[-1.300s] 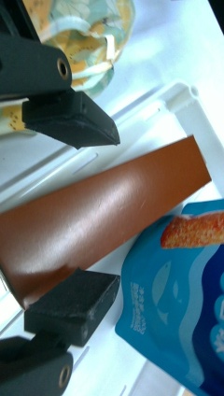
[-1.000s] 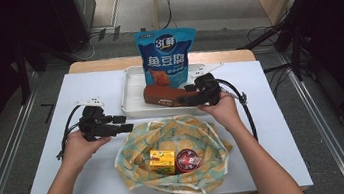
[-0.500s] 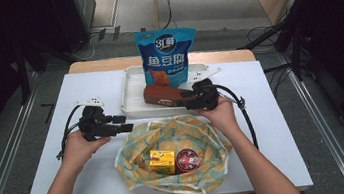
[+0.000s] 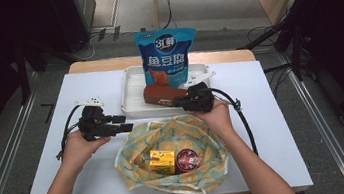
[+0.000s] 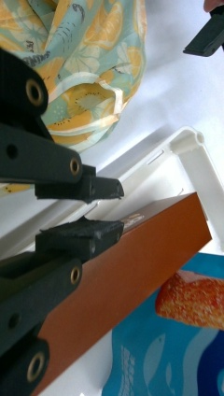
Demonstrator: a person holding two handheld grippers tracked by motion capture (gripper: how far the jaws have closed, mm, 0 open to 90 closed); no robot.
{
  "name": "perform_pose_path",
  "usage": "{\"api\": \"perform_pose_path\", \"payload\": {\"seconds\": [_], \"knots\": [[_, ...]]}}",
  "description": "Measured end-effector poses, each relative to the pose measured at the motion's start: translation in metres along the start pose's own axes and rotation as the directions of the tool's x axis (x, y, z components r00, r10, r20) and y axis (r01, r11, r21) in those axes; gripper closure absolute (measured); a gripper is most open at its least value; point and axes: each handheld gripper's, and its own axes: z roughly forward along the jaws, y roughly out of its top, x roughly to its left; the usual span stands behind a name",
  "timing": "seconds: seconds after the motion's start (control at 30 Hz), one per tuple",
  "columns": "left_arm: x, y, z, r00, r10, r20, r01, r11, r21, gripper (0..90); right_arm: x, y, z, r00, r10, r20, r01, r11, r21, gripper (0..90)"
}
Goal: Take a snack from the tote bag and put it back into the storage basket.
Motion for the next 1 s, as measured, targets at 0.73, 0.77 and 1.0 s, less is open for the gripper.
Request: {"api": "perform_pose_path", "payload": {"seconds": [0.73,0.77,1.0], "knots": [[0.0,0.0,0.001,1.0,0.0,0.002,0.0,1.0,0.002,40.1,-0.006,-0.002,0.025,0.9994,0.019,0.028,-0.021,0.997,0.079,90.0],[0.0,0.0,0.001,1.0,0.0,0.002,0.0,1.0,0.002,40.1,-0.007,-0.002,0.026,0.9991,0.02,0.038,-0.023,0.996,0.085,90.0],[0.0,0.0,0.0,1.0,0.001,0.001,-0.001,1.0,0.001,40.1,-0.013,0.0,0.032,0.9978,0.027,0.06,-0.033,0.995,0.096,90.0]]}}
